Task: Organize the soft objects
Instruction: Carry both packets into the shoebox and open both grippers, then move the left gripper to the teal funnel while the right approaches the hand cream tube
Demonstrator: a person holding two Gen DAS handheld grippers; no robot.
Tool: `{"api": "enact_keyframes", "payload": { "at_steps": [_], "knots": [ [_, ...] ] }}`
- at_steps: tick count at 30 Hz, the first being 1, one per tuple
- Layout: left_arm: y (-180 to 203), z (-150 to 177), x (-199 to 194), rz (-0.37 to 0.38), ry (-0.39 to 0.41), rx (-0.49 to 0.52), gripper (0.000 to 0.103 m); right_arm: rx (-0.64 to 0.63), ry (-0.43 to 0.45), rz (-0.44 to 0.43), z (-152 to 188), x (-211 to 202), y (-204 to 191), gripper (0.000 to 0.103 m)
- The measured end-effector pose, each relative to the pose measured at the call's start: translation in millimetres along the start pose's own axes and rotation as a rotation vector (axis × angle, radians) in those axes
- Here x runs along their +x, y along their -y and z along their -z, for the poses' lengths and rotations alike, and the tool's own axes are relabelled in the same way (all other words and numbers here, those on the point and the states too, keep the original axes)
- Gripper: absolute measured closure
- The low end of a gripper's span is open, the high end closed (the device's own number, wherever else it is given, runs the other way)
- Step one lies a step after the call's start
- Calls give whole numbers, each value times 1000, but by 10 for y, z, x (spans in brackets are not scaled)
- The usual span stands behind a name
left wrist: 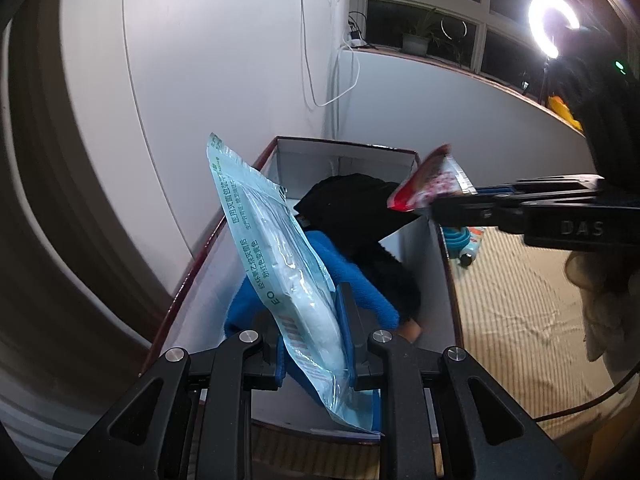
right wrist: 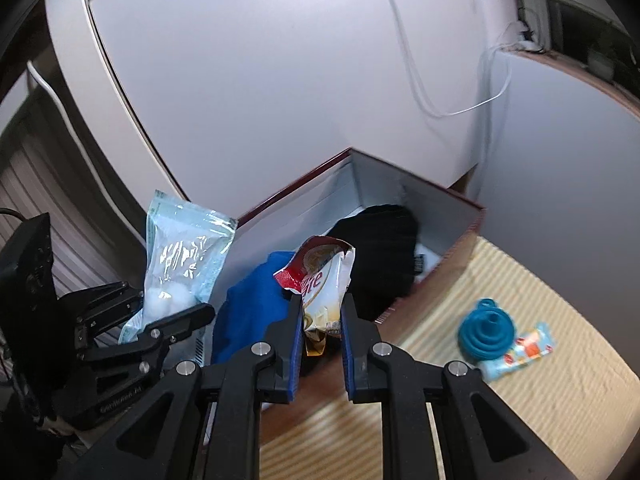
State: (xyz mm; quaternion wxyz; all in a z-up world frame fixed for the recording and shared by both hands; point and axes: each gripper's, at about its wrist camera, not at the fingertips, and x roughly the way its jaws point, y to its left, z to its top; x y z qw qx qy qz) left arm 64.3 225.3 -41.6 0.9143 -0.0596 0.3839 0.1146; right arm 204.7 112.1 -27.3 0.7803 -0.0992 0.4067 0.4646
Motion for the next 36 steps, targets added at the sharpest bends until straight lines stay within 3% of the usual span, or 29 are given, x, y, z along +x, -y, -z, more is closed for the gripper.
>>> {"api": "enact_keyframes", "payload": {
  "at_steps": [8, 10, 11, 13, 15, 26, 36],
  "knots": [
    [-1, -38, 69, 0, -6, -3, 83, -26, -37, 7, -112, 282, -111, 85],
    [8, -46, 72, 3, -7, 1, 79, -28, -36, 15, -108, 307, -119, 73],
    [16, -46, 77, 1, -9, 2, 68, -26, -33, 19, -112, 312, -108, 69],
    [9, -36, 64, 0, -5, -4, 53, -20, -26, 20, -109, 296, -103, 51],
    [0, -31, 49, -3, 1, -11, 52, -22, -18, 20, -105, 263, -99, 44],
    [24, -40, -124, 11, 32, -31, 46, 17, 25, 16, -76, -83, 96, 42],
    [358, -24, -296, 76, 76, 3, 46, 112, 79, 50, 121, -619, 722, 42]
  ]
}}
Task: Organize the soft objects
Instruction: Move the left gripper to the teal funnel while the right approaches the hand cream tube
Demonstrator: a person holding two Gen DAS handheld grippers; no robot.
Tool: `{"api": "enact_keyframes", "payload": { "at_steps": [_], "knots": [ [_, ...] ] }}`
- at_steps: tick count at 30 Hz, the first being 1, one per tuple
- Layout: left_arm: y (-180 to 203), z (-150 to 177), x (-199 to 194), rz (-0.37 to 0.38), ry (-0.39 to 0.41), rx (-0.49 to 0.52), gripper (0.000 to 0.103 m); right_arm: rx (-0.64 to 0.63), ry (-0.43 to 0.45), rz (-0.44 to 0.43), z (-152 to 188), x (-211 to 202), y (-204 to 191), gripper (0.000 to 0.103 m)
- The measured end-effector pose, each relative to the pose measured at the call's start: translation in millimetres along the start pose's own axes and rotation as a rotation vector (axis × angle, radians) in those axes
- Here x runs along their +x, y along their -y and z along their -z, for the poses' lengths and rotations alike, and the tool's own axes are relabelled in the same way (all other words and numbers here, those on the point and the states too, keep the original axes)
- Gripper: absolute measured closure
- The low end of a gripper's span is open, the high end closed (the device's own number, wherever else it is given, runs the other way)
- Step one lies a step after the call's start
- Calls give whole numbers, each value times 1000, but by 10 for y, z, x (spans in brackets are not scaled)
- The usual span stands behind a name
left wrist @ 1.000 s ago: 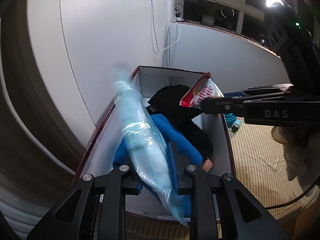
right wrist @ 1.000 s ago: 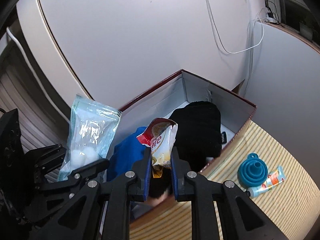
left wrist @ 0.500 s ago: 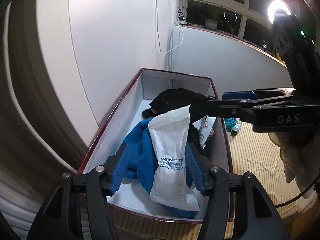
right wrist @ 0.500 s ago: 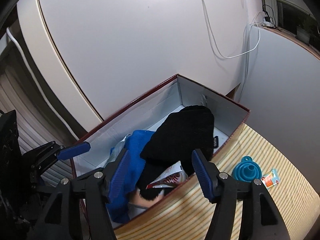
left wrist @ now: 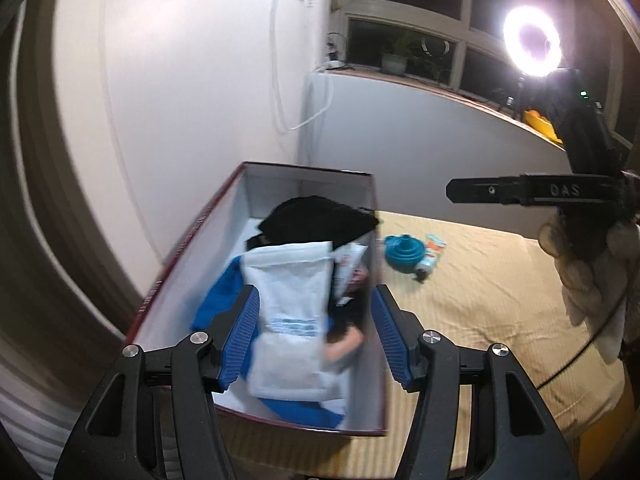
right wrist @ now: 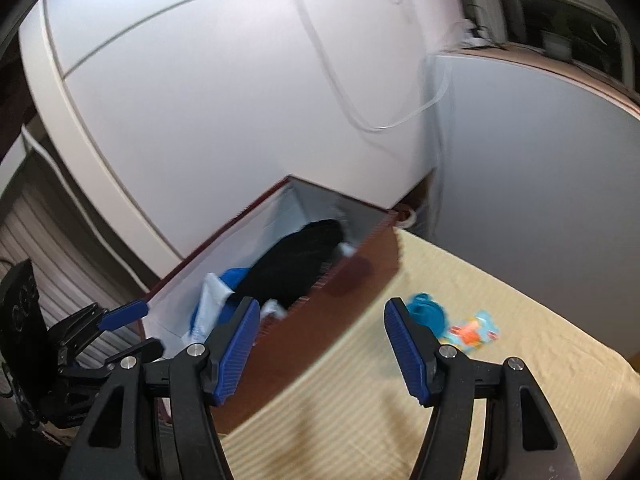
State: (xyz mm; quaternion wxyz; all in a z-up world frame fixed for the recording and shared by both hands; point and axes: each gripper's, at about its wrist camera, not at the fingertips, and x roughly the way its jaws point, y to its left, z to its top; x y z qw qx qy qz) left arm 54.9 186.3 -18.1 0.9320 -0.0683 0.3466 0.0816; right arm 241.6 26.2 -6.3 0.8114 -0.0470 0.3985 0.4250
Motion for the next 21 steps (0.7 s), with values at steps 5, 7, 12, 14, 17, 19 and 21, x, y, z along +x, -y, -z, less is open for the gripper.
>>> {"api": "enact_keyframes", "payload": {
  "at_steps": [5, 7, 12, 14, 17, 19, 21],
  "knots": [
    [264, -44, 15, 46, 4, 40, 46, 83, 19, 16, 125, -196, 414, 42],
    [362, -60, 31, 64, 4, 51, 46, 115, 26, 30, 188, -255, 585, 42],
    [606, -10, 57, 110, 1, 66, 46, 177, 7, 27, 281, -250, 905, 61],
    [704, 43, 74, 134, -4, 65, 46, 198, -15, 18, 288, -204, 1014, 72],
    [910, 130, 126, 141, 2, 97, 50, 225, -29, 8, 309, -125, 1141, 79],
    [1028, 163, 185, 149, -9, 114, 60, 237, -37, -1, 308, -58, 1203, 81],
    [1144, 148, 291, 181, -41, 115, 66, 243, -45, -4, 312, 12, 1224, 82]
  ]
}}
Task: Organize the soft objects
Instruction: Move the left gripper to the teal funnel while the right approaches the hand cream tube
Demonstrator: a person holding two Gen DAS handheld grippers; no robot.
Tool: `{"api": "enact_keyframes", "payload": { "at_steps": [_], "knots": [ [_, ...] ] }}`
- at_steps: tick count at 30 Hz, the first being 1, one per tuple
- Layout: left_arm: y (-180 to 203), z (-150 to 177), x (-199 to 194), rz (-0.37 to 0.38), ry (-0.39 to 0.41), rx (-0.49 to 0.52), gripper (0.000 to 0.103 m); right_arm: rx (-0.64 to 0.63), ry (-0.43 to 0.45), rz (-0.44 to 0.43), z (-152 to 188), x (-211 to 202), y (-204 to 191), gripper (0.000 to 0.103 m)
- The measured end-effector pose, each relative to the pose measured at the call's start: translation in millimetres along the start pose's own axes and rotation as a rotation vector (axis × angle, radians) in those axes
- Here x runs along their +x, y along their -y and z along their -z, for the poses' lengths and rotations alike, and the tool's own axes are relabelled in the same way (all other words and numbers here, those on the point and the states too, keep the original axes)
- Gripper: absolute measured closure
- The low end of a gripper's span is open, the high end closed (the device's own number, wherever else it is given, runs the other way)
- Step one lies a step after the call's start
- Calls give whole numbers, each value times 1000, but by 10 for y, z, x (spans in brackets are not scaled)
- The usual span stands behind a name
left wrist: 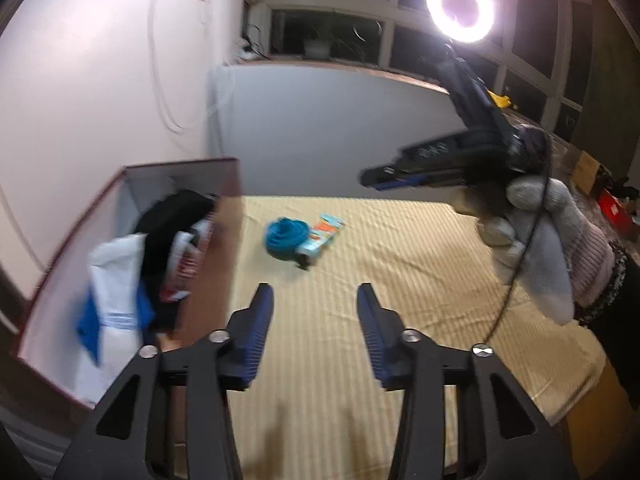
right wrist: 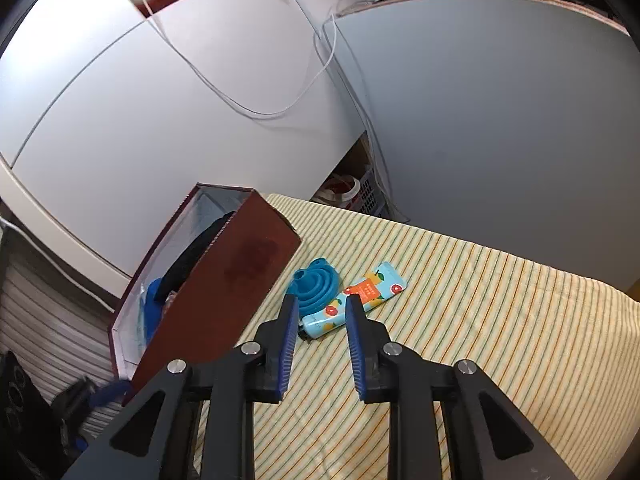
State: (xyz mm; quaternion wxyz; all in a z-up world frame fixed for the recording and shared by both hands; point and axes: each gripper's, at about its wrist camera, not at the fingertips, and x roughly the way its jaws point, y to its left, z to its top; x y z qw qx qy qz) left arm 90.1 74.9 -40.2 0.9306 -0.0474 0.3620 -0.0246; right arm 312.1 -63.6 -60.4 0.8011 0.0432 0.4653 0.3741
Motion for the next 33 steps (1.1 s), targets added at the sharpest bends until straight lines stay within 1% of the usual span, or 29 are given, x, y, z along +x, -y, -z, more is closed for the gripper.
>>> {"api": "enact_keyframes", "payload": {
  "at_steps": [3, 4, 7, 9, 10, 12, 13, 14, 16, 18, 19, 22, 24, 25, 27, 31, 33],
  "knots": [
    [53, -167, 173, 37, -47, 10, 74, 6, -10, -2, -21, 61, 61, 84],
    [61, -222, 210, 40, -59, 10, 76, 9, -8, -8, -22, 66, 90, 84],
    [-18, -517, 463, 47, -127, -11, 79, 19, 1, -16, 6, 48, 186, 84],
    [-79, -768, 733, 57, -207, -23, 80, 25, 4, -24, 45, 24, 249, 84],
    [-87, -838, 814, 52, -227, -26, 84, 28, 5, -26, 66, 14, 276, 84],
    [-46, -1038, 1103, 37, -296, -2, 85, 31, 8, -25, 120, -8, 336, 84],
    [-30, -1078, 1191, 32, -315, 11, 85, 32, 11, -23, 153, -25, 369, 84],
    [9, -1158, 1370, 15, -350, 28, 88, 35, 15, -23, 181, -39, 398, 84],
    [5, -1227, 1612, 17, -415, 8, 90, 51, 25, -32, 226, -74, 466, 84],
    [-34, -1296, 1874, -10, -463, -28, 91, 68, 44, -39, 280, -109, 538, 84],
    [-37, -1322, 1987, -31, -479, -24, 91, 71, 52, -40, 303, -123, 561, 84],
    [-78, -1351, 2204, -73, -523, -16, 91, 79, 79, -53, 391, -171, 641, 84],
    [-140, -1356, 2351, -97, -561, -42, 91, 90, 94, -74, 448, -186, 705, 84],
    [-148, -1363, 2393, -112, -569, -37, 91, 97, 98, -82, 468, -191, 743, 84],
    [-139, -1356, 2486, -171, -577, 10, 91, 121, 106, -101, 506, -176, 829, 84],
    [-204, -1355, 2581, -227, -601, 26, 91, 169, 118, -145, 605, -110, 1027, 84],
    [-220, -1327, 2653, -261, -621, 60, 91, 196, 116, -163, 661, -67, 1120, 84]
  ]
}}
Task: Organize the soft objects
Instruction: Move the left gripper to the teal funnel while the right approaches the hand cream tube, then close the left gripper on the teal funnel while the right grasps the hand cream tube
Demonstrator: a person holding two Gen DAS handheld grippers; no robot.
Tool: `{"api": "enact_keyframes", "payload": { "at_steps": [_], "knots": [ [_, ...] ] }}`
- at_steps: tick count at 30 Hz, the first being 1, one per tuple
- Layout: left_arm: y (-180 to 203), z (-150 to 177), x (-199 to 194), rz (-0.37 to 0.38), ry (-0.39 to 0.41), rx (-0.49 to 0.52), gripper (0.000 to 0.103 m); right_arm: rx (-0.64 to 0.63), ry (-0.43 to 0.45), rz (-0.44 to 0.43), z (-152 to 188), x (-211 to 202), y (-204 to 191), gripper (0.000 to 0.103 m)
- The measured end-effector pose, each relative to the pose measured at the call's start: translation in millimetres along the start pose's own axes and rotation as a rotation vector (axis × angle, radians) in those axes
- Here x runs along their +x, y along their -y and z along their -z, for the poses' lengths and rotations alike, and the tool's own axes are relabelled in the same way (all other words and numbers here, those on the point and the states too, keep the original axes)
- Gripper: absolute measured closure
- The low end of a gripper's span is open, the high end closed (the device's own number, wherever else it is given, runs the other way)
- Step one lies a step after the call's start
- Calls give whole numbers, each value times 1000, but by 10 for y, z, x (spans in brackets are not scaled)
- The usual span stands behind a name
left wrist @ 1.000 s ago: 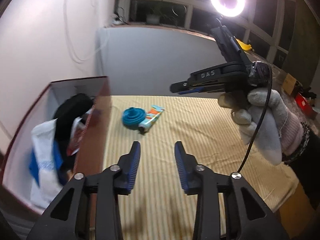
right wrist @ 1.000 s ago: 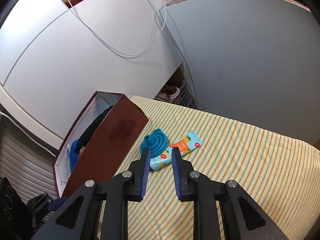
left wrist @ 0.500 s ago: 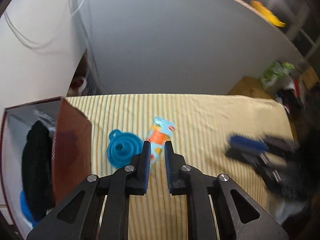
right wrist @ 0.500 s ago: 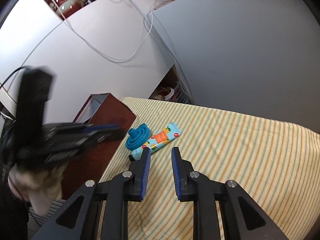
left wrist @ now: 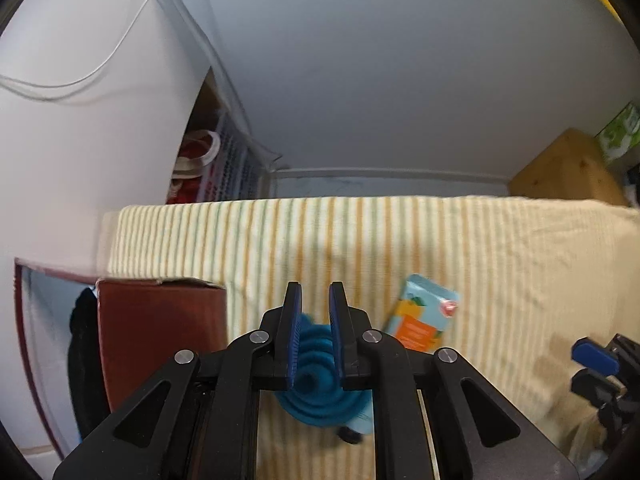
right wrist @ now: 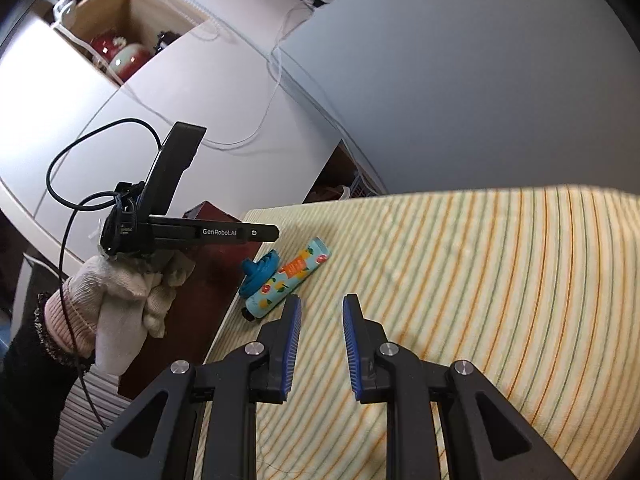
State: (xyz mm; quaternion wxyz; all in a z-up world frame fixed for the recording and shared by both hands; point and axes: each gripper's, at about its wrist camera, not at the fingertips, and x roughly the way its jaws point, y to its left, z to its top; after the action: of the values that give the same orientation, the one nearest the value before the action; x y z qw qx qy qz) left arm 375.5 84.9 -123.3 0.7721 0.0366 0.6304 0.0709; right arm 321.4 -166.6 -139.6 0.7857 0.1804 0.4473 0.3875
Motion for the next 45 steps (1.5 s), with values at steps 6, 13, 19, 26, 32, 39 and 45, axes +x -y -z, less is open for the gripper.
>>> {"api": "enact_keyframes", "payload": {
  "at_steps": [6, 13, 19, 26, 32, 39, 45],
  "knots": [
    [9, -28, 169, -65, -41, 54, 91, 16, -4, -30, -7, -4, 40, 84],
    [104, 94, 117, -105, -93, 142, 91, -15, 4, -32, 2, -47, -10, 84],
    [130, 395, -1, -74, -119, 150, 91, -27, 6, -34, -7, -59, -40, 84],
    [133, 920, -147, 31, -123, 106, 93, -54, 0, -40, -1, -62, -119, 84],
    [170, 1394, -538, 15, 52, 74, 84, -85, -34, -35, 35, 26, -240, 83],
    [159, 2026, -894, 64, 281, -67, 51, -159, -78, 11, 69, 153, -514, 55],
    [58, 2192, -862, 89, 401, -182, 51, -278, -149, 97, 75, 365, -786, 52]
  ]
}}
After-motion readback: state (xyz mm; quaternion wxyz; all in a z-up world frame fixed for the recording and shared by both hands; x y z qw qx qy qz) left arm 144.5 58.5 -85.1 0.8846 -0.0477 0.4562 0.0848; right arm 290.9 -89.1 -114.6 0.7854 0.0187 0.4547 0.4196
